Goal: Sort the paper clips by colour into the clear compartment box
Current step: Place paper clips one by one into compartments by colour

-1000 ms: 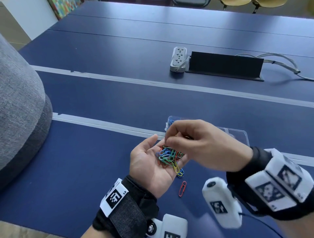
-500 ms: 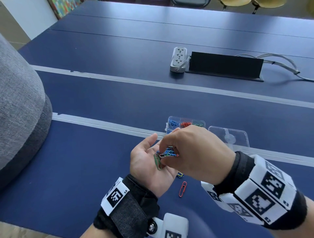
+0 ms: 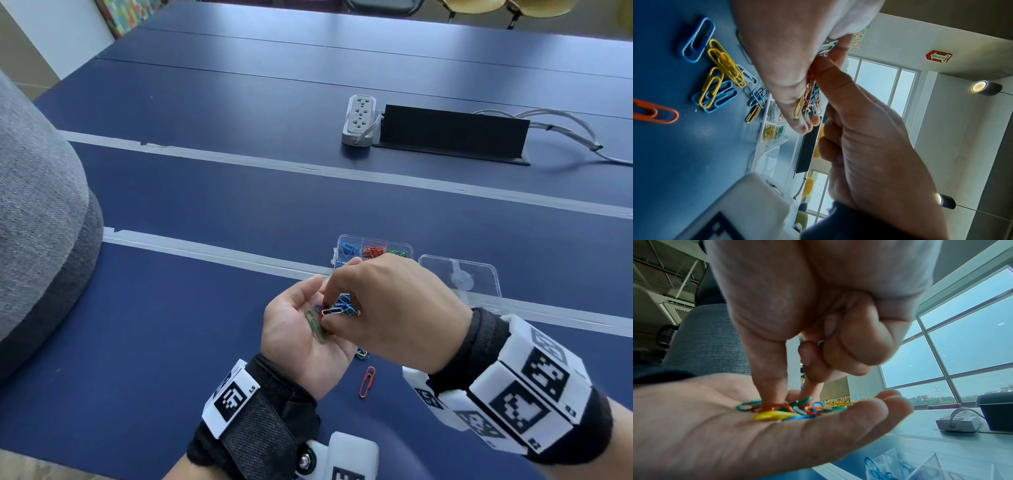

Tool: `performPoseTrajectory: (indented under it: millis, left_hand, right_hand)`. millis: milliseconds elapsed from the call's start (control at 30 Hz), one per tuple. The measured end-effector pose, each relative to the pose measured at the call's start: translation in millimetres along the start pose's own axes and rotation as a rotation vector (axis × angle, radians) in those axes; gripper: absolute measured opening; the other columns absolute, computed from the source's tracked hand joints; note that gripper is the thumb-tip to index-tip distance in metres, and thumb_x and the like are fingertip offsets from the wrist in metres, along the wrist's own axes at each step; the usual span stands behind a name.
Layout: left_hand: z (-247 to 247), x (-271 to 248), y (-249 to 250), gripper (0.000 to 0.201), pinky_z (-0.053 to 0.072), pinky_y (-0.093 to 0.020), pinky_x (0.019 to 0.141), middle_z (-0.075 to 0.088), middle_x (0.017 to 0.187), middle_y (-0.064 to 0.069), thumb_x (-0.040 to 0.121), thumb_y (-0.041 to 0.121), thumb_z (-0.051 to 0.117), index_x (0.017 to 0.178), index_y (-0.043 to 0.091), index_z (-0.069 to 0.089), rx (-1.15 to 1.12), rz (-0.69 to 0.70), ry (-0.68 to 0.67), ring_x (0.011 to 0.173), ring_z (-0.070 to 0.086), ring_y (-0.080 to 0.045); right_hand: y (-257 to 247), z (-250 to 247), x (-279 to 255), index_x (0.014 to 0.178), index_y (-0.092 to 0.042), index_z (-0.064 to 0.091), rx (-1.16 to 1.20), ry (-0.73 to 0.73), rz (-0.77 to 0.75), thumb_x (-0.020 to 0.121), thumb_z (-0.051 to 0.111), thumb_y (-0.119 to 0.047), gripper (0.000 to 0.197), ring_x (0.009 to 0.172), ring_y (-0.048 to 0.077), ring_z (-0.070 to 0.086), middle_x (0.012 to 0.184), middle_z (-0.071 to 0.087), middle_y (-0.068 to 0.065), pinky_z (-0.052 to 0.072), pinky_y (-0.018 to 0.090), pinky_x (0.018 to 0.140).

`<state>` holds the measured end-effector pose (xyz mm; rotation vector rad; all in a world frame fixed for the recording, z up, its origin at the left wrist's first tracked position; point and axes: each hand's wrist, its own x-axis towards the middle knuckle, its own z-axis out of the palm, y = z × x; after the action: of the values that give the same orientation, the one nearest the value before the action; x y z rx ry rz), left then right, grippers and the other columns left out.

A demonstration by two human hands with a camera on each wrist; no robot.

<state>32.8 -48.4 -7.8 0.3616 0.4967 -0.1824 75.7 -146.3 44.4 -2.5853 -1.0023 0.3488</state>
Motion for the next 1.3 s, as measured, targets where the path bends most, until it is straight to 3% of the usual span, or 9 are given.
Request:
performPoseTrajectory:
  millis: [233,400,600,700,800,900,1067,1200,1300]
  left_hand:
    - [-2,2,0,0.038,0.056,-0.027,0.058,0.069,0.067,-0.01,0.078,0.019,0.042,0.068,0.001,0.073,-0.042,0.006,0.002,0.058,0.068,-0.021]
    - [-5,4,1,0.028,0.05,-0.034,0.078,0.07,0.081,-0.013,0.075,0.016,0.045,0.083,0.002,0.068,-0.072,0.033,0.009,0.072,0.069,-0.024]
    - [-11,7,0,0.039,0.042,-0.049,0.099,0.067,0.09,-0.02,0.086,0.019,0.038,0.092,-0.006,0.068,-0.121,0.02,-0.025,0.086,0.062,-0.033]
    - [-12,6,1,0.045,0.045,-0.049,0.098,0.067,0.102,-0.024,0.087,0.019,0.037,0.115,-0.008,0.06,-0.124,0.005,-0.051,0.097,0.063,-0.038]
    - [-13,5,2,0.046,0.047,-0.049,0.092,0.064,0.116,-0.027,0.087,0.02,0.036,0.114,-0.008,0.06,-0.119,-0.014,-0.062,0.103,0.063,-0.041]
    - [-15,5,3,0.046,0.047,-0.05,0.089,0.062,0.12,-0.027,0.086,0.02,0.037,0.114,-0.007,0.061,-0.135,-0.027,-0.072,0.102,0.063,-0.041]
    - [-14,6,3,0.047,0.047,-0.051,0.089,0.062,0.121,-0.027,0.086,0.02,0.038,0.118,-0.008,0.059,-0.134,-0.032,-0.074,0.105,0.062,-0.042]
    - [-15,7,2,0.047,0.048,-0.051,0.088,0.063,0.12,-0.028,0.086,0.021,0.038,0.118,-0.007,0.058,-0.129,-0.032,-0.069,0.107,0.061,-0.042]
    - [-16,8,3,0.047,0.048,-0.05,0.089,0.063,0.12,-0.027,0.087,0.021,0.037,0.119,-0.006,0.058,-0.123,-0.031,-0.063,0.112,0.059,-0.042]
  right_hand:
    - [2,5,2,0.086,-0.031,0.066,0.005,0.068,-0.033,0.081,0.052,-0.037,0.017,0.071,0.018,0.052,0.071,0.061,-0.005,0.051,0.033,0.066]
    - [0,1,2,0.075,-0.026,0.061,0.124,0.167,-0.043,0.08,0.056,-0.03,0.008,0.049,0.008,0.04,0.046,0.039,-0.01,0.036,0.024,0.05]
    - [12,-9,14,0.057,-0.017,0.039,1.221,-0.065,0.355,0.078,0.037,-0.017,0.021,0.045,0.015,0.029,0.056,0.038,0.008,0.027,0.019,0.039]
    - [29,-20,17,0.062,-0.015,0.042,1.454,-0.129,0.454,0.081,0.032,-0.015,0.022,0.041,0.014,0.036,0.054,0.05,0.008,0.036,0.017,0.034]
    - [50,-25,21,0.065,-0.016,0.046,1.536,-0.072,0.551,0.082,0.033,-0.013,0.021,0.038,0.01,0.04,0.056,0.052,0.005,0.036,0.012,0.032]
    - [72,-21,27,0.073,-0.015,0.05,1.348,0.017,0.607,0.085,0.039,-0.004,0.019,0.043,0.01,0.036,0.063,0.047,0.005,0.03,0.014,0.036]
    - [91,-18,31,0.095,-0.019,0.058,0.335,-0.084,0.499,0.085,0.038,0.0,0.029,0.072,0.017,0.054,0.09,0.064,0.004,0.042,0.025,0.059]
    - [79,-15,32,0.097,-0.018,0.07,0.146,-0.017,0.248,0.083,0.044,0.003,0.036,0.084,0.011,0.058,0.089,0.067,-0.005,0.04,0.011,0.068]
    - [70,-2,35,0.097,-0.016,0.071,0.067,0.046,0.089,0.083,0.05,0.001,0.031,0.088,0.018,0.064,0.092,0.072,-0.001,0.045,0.02,0.078]
